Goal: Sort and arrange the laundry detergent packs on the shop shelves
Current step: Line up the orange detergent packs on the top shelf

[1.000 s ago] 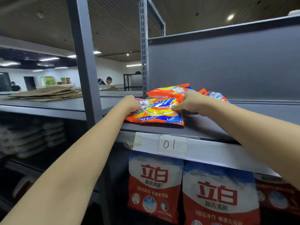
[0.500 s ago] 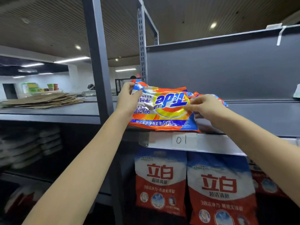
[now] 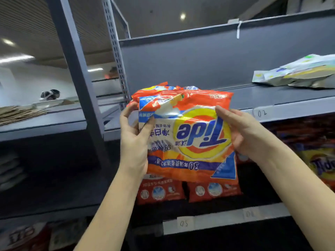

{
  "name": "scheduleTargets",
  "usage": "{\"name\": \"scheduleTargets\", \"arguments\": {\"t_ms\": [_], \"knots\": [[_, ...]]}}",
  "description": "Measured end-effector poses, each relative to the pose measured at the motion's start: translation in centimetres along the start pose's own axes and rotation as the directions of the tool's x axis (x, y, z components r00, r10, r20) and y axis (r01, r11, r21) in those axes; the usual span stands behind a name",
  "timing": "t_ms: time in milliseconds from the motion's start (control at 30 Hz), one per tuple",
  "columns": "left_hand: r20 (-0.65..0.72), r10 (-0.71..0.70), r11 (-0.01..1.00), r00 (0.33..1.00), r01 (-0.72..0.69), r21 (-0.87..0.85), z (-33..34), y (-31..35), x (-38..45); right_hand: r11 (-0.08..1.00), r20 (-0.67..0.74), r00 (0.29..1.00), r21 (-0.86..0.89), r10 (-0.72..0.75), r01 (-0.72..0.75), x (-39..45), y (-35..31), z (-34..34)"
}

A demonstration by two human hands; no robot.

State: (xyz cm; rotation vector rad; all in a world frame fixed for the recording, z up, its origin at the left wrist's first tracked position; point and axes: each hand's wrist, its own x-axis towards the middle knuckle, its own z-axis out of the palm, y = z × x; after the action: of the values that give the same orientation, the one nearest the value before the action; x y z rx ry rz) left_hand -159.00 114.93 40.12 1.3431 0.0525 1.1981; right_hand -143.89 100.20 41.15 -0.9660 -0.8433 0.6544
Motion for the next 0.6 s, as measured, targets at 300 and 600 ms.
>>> {"name": "scheduleTargets", "arguments": {"t_ms": [300,600], "knots": [[0.296,-0.32,0.947,0.9,0.309,0.088,3.2,-6.7,-8.4,0.976,-0.368,0.911,0.041,-0.184,0.214,-13.2,3.4,-6.3],[0.488,-0.579,0.661,0.654,0.726,-0.189,12.5,-16.5,-22.6,0.878,-0.687,0.726,0.334,-0.021,0.342,-20.5,6.1,-14.2]]}}
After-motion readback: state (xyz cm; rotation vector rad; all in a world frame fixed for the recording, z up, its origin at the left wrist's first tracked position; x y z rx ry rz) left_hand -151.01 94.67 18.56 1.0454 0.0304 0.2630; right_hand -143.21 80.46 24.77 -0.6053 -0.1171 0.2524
